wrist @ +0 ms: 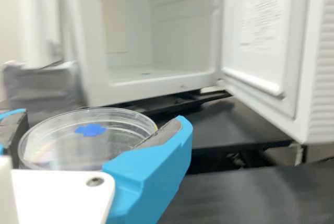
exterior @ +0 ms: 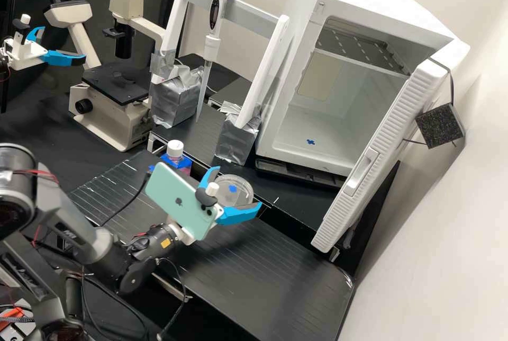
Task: Move the petri dish to the incubator
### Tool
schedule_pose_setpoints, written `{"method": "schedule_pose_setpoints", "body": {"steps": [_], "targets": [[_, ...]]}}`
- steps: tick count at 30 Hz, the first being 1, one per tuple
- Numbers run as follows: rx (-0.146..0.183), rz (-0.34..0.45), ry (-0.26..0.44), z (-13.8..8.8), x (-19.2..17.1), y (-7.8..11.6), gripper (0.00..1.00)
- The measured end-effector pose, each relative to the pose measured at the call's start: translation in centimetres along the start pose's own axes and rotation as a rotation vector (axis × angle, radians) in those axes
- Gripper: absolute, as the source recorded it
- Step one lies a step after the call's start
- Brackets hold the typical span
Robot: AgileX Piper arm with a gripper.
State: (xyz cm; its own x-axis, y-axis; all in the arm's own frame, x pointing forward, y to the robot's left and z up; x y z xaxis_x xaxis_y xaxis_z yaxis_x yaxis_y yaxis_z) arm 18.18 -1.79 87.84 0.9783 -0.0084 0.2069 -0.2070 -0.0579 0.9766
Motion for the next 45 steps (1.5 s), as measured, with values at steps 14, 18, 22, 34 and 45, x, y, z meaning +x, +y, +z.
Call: {"method": "schedule_pose_setpoints", "body": {"steps": [14,18,22,34,45], "targets": [[-0.012,0.21,0.046,0.0,14.3,4.5,0.0],[-0.013,0.177,0.048,-0.5,19.3,4.8,0.0],[0.011,0.136,0.041,-0.6,23.2,4.8,0.0],[0.041,-0.036,0.059,-0.2,31.1,2.8,0.0],[-0.003,-0.145,0.032,0.7,33.1,0.0,0.0]]}}
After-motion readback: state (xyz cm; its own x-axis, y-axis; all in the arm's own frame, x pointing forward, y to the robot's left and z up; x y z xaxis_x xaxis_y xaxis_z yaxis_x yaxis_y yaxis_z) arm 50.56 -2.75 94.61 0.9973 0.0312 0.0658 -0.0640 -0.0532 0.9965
